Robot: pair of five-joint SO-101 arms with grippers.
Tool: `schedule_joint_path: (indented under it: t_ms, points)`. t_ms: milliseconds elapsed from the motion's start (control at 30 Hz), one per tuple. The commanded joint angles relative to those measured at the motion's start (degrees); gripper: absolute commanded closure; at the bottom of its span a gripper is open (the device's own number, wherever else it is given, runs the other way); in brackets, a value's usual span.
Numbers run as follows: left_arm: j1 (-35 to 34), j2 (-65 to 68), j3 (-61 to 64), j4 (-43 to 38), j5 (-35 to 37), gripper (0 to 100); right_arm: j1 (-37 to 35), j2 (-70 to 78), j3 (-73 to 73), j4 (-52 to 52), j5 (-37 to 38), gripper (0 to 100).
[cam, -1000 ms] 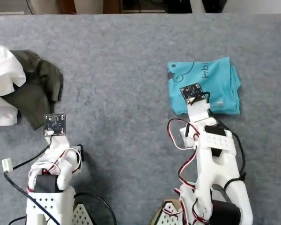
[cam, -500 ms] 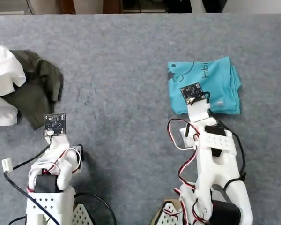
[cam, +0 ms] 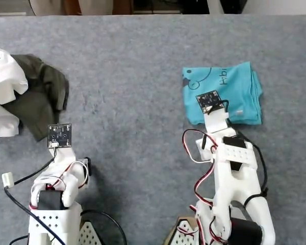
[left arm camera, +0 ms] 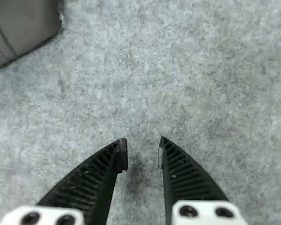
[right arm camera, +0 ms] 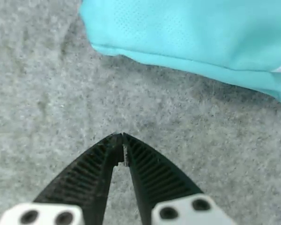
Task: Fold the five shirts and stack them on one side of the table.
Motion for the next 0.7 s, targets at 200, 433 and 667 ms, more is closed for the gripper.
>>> schedule_joint_path:
  t_ms: [200, 433, 667]
  points:
    - [0.9, -2.2, 0.6, 0.1, 0.0, 87, -1.1, -1.4, -0.2, -1.1, -0.4, 99.4]
    - [11.9, -2.2, 0.6, 0.0, 0.0, 87, -1.2, -1.4, -1.2, -0.8, -0.1, 99.3]
    - [18.4, -2.6, 0.6, 0.0, -0.3, 87, -1.2, -1.4, -4.6, 2.5, -0.1, 99.3]
